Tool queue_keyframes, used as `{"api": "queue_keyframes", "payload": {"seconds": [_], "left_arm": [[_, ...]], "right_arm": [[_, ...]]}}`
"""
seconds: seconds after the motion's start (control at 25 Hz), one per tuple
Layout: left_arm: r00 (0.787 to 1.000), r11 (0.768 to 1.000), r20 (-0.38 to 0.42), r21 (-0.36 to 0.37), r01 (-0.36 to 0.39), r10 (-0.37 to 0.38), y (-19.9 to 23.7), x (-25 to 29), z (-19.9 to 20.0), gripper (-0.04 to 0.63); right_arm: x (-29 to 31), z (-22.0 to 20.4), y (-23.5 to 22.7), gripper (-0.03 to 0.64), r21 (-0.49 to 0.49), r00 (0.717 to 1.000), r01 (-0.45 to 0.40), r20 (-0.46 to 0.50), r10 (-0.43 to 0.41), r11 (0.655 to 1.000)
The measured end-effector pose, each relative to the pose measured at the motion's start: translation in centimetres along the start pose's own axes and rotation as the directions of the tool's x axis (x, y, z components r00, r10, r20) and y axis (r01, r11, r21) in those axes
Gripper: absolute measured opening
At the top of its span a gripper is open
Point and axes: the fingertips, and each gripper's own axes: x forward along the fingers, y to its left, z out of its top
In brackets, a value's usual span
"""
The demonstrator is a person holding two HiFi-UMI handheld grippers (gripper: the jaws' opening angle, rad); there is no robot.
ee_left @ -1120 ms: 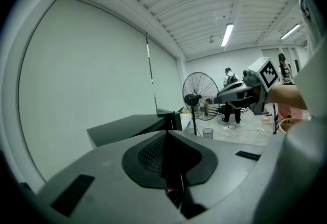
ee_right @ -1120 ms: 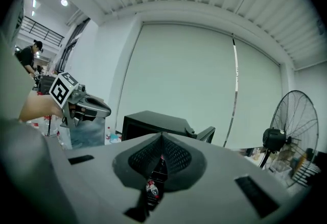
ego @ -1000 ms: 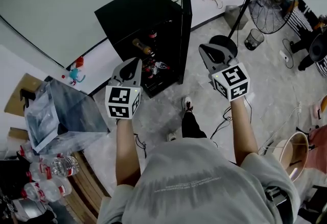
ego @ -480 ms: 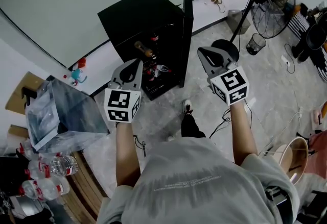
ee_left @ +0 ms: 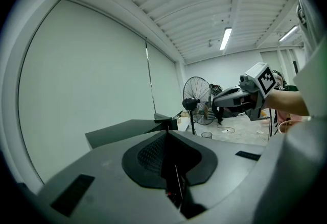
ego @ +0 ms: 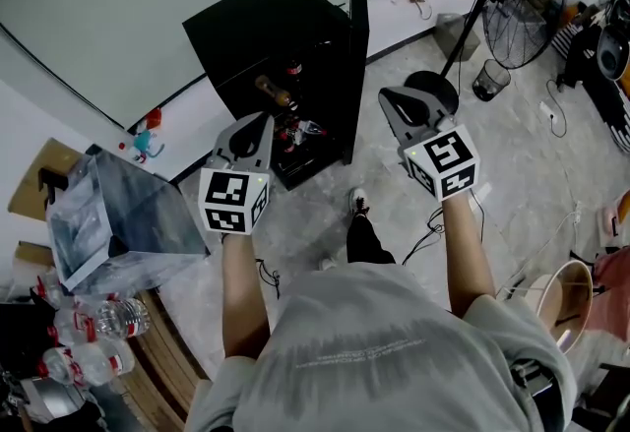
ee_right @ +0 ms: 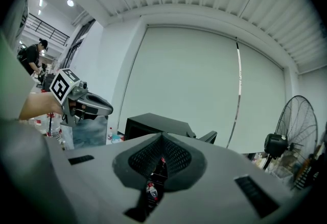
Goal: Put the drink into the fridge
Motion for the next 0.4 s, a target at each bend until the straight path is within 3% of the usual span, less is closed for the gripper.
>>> {"api": "queue_keyframes", "payload": {"seconds": [0.4], "left_arm": [[1.0, 1.0, -0.006, -0.006, 0.002, -0.003, 0.31, 0.11, -0.52, 0.015]], "right_arm": [[0.26, -0.08, 0.12, 0.0, -0.007, 1.0, 0.006, -0.003, -0.006, 1.0]]}}
